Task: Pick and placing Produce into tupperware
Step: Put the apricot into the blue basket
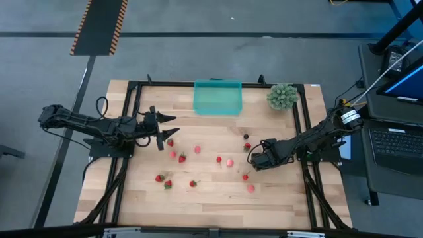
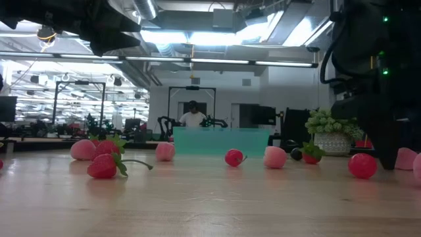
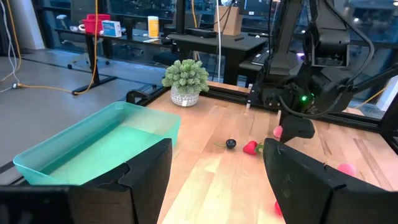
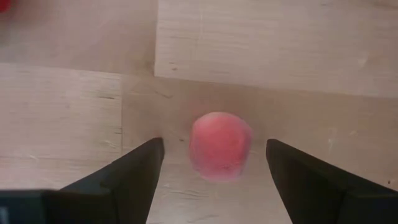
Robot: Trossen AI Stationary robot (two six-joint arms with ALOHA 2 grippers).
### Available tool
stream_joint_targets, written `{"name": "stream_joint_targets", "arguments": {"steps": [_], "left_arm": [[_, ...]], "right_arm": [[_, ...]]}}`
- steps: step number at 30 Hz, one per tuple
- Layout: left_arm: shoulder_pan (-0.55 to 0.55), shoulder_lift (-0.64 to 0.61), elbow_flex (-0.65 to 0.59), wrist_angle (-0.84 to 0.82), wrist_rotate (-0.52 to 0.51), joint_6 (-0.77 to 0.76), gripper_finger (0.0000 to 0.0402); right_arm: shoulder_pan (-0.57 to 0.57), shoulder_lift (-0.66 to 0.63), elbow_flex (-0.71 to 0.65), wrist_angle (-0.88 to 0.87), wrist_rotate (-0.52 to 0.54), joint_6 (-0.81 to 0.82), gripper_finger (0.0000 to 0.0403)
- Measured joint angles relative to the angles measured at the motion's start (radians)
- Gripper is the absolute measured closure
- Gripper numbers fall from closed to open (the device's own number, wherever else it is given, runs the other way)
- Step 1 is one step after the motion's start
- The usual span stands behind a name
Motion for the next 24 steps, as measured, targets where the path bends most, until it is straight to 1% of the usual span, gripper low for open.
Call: {"name": "stream_joint_targets", "arguments": {"steps": [5, 8, 11, 20, 24], "left_arm": [[0.0, 0.0, 0.0, 0.0, 0.0, 0.0, 0.0156], [0.0, 0.0, 0.0, 0.0, 0.0, 0.0, 0.0156], [0.0, 0.0, 0.0, 0.0, 0.0, 0.0, 0.0156], [0.0, 0.0, 0.0, -0.002, 0.0, 0.0, 0.0156], [0.0, 0.0, 0.0, -0.007, 0.0, 0.0, 0.0156]], "right_arm": [[0.0, 0.0, 0.0, 0.003, 0.001, 0.003, 0.0112], [0.0, 0.0, -0.001, 0.006, 0.001, 0.016, 0.0122], [0.0, 0.001, -0.001, 0.012, 0.003, 0.023, 0.0147], [-0.001, 0.002, -0.001, 0.016, 0.027, 0.024, 0.024], [-0.002, 0.002, -0.002, 0.008, 0.04, 0.024, 0.0272]]}}
